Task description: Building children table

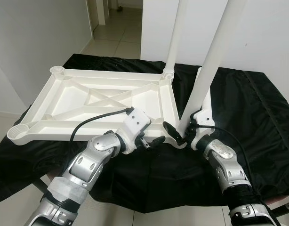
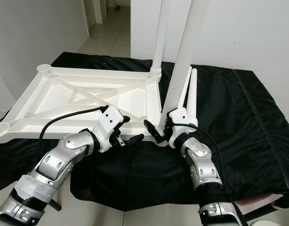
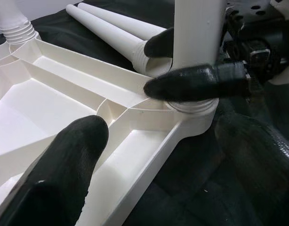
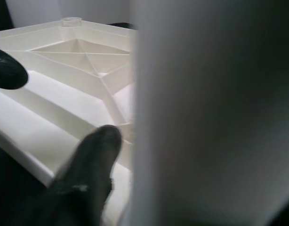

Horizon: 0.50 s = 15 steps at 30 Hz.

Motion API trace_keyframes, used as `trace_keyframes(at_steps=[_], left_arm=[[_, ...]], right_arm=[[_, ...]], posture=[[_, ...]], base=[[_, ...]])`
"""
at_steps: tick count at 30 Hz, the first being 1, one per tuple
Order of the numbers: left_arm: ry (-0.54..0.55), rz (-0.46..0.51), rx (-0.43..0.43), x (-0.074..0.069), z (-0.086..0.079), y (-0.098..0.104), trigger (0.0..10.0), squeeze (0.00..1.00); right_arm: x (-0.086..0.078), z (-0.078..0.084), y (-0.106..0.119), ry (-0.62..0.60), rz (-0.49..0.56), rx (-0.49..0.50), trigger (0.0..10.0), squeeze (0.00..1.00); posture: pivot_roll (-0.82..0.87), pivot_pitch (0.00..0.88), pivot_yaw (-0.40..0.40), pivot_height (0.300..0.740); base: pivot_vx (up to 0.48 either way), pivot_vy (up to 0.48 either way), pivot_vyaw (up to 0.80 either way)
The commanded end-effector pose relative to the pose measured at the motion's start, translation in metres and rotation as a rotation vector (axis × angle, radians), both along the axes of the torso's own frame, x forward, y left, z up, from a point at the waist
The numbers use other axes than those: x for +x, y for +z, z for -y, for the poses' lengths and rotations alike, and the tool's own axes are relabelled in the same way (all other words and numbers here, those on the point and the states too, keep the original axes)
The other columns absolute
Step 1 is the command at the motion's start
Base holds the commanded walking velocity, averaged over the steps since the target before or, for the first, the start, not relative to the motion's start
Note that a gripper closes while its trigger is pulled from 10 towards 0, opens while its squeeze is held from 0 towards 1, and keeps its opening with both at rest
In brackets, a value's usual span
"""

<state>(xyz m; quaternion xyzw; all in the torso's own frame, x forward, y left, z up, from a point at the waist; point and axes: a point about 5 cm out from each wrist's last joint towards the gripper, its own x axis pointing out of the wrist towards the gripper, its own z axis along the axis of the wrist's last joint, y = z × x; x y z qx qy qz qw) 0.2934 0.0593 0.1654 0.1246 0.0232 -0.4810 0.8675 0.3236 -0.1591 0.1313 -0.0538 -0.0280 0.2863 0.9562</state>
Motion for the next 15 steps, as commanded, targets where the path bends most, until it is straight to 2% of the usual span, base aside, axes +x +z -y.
trace_keyframes(at_steps=[1, 9, 10, 15], left_arm=[[-0.016, 0.002, 0.012, -0.0005, 0.001, -0.0022, 10.0, 0.0], [-0.017, 0.005, 0.017, -0.0003, 0.0028, -0.0034, 10.0, 0.0], [-0.018, 0.005, 0.019, -0.0002, 0.0028, -0.0037, 10.0, 0.0], [-0.018, 0.007, 0.02, 0.0003, 0.0024, -0.0033, 10.0, 0.0]], right_arm=[[0.0002, -0.0012, -0.0019, 0.011, -0.007, -0.018, 0.0, 0.0], [-0.0037, 0.0033, -0.0056, -0.009, -0.018, 0.015, 0.0, 0.0], [-0.0041, 0.0035, -0.0064, -0.024, -0.021, 0.022, 9.7, 0.0], [-0.001, 0.0032, -0.0068, -0.11, -0.029, 0.052, 10.0, 0.0]], posture=[[0.04, 0.0, 0.008, 0.74], [0.03, 0.0, 0.008, 0.74], [0.03, 0.0, 0.011, 0.74], [0.03, 0.0, 0.012, 0.74]], base=[[0.0, 0.0, 0.0], [0.0, 0.0, 0.0], [0.0, 0.0, 0.0], [0.0, 0.0, 0.0]])
